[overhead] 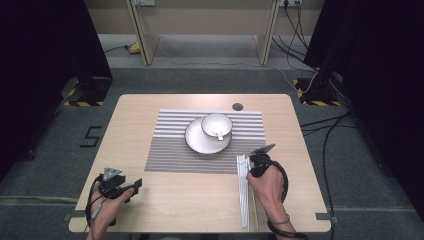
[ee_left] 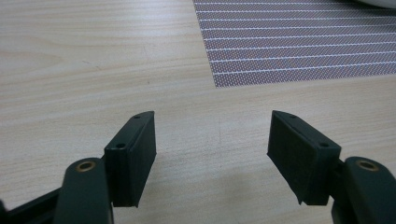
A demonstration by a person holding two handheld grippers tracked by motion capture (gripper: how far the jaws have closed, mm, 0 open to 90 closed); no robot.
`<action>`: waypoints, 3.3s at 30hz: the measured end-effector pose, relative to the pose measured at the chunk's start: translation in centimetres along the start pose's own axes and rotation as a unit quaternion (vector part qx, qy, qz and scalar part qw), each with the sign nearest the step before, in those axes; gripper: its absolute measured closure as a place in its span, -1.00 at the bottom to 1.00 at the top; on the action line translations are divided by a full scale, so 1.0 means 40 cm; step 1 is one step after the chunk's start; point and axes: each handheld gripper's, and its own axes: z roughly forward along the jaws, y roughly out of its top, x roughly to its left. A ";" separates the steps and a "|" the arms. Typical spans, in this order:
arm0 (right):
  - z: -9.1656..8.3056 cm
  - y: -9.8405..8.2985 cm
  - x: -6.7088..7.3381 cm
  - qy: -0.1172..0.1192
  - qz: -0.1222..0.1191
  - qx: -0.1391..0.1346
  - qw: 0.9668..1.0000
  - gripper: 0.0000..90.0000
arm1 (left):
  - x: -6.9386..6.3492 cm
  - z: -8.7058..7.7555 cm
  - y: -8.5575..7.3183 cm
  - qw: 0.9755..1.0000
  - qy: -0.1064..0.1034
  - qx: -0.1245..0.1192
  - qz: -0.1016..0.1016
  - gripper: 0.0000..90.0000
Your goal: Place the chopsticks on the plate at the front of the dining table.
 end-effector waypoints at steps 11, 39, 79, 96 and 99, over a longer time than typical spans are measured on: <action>-0.001 0.006 0.009 -0.009 -0.009 0.022 1.000 0.64 | -0.001 0.001 -0.001 1.000 -0.002 0.001 0.003 -0.29; 0.006 0.025 0.039 -0.060 -0.019 0.049 0.997 0.89 | 0.000 0.005 -0.002 1.000 -0.009 0.003 0.001 -0.28; -0.053 0.013 0.035 -0.020 -0.028 -0.004 0.999 0.89 | 0.003 0.003 -0.003 1.000 -0.001 0.003 0.003 -0.29; -0.083 0.023 0.067 -0.014 -0.040 -0.024 0.999 0.90 | 0.006 0.003 -0.004 1.000 0.001 0.003 0.002 -0.29; -0.090 0.025 0.074 -0.013 -0.044 -0.028 0.999 0.90 | 0.006 0.003 -0.004 1.000 0.001 0.003 0.002 -0.29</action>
